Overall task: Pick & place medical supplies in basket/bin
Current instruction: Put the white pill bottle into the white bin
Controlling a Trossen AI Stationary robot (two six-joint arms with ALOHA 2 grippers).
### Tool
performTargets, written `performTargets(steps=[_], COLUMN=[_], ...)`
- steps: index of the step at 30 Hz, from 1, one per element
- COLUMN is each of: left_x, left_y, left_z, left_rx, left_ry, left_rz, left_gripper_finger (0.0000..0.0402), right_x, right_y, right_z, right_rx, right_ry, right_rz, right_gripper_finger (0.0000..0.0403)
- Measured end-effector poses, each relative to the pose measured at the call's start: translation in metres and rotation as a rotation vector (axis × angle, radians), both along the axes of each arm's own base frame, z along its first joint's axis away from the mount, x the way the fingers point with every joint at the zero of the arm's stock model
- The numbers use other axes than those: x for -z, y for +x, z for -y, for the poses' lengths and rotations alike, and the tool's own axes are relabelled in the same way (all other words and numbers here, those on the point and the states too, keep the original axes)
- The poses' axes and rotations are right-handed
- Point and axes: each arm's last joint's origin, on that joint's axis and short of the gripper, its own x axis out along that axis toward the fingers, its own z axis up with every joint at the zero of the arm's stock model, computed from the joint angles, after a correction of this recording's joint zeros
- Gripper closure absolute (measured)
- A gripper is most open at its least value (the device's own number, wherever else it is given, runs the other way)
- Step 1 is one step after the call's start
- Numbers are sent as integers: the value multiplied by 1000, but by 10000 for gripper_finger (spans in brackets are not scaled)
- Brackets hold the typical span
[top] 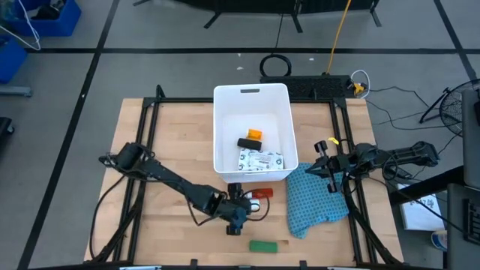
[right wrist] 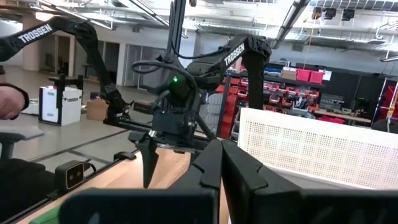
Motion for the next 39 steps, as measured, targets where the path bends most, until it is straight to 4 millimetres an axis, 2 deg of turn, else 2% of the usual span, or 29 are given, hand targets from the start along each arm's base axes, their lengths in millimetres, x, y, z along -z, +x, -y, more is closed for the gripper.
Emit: performTargets(steps=[4,11,18,26,29,33,35,39], left_x=[14,42,43,43,43,41,34,-3], left_y=[5,11,16,17,17,17,15,9], left_z=[0,-4,-14,-15,-12,-8,-6,-1], left_rx=[3,-25,-72,-18,38,102,144,232], left_ry=[8,24,1,-58,-72,-46,-24,34], left_rz=[-18,-69,-66,-85,-95,-79,-64,36], left_gripper_finger=[55,83,128,221,222,222,222,209], right_x=[0,1,1,1,1,1,1,1], right_y=[0,1,1,1,1,1,1,1], right_z=[0,0,0,0,0,0,0,0], right_rx=[1,2,4,4,5,5,5,5], right_ry=[0,-3,-11,-12,-11,-11,-11,-11], right_rz=[-4,-13,-11,-12,-12,-12,-12,-12], right_gripper_finger=[403,403,403,403,403,403,403,403])
